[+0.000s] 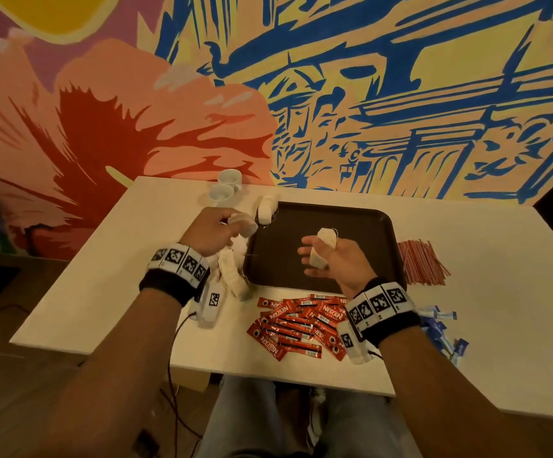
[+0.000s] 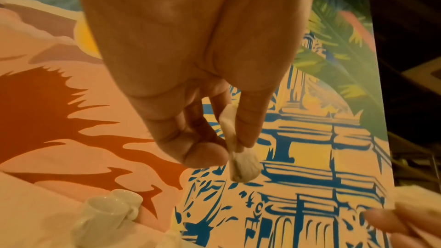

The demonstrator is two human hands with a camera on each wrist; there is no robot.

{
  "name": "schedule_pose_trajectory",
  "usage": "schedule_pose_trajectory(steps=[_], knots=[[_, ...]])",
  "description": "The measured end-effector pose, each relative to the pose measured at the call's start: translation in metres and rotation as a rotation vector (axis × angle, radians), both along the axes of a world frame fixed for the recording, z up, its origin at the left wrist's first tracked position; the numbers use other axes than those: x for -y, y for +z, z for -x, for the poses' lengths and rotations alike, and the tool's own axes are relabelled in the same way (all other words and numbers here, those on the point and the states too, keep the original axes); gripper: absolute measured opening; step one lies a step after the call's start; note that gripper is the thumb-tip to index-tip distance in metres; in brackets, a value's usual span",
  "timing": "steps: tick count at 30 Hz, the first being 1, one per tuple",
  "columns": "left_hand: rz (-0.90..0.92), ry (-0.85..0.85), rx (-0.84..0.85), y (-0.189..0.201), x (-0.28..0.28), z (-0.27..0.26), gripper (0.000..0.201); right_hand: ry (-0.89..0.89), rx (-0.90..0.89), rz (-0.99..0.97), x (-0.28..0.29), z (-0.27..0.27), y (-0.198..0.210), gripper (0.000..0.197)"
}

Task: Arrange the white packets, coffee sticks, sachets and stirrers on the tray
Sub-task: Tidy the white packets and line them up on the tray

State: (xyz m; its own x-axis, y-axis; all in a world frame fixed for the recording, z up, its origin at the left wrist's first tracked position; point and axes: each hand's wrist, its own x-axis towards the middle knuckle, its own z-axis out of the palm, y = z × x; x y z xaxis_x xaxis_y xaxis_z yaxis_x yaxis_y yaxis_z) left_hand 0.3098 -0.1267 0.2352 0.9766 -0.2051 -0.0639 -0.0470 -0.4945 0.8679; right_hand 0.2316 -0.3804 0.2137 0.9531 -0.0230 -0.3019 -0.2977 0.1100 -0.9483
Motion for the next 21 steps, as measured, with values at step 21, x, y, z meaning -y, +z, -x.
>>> schedule_pose_trajectory(steps=[21], knots=[[-0.646,-0.262,-0.046,-0.106,0.054,-0.211,0.020,-0.089,-0.192,0.002,0.023,-0.118,-0.069,0.020]])
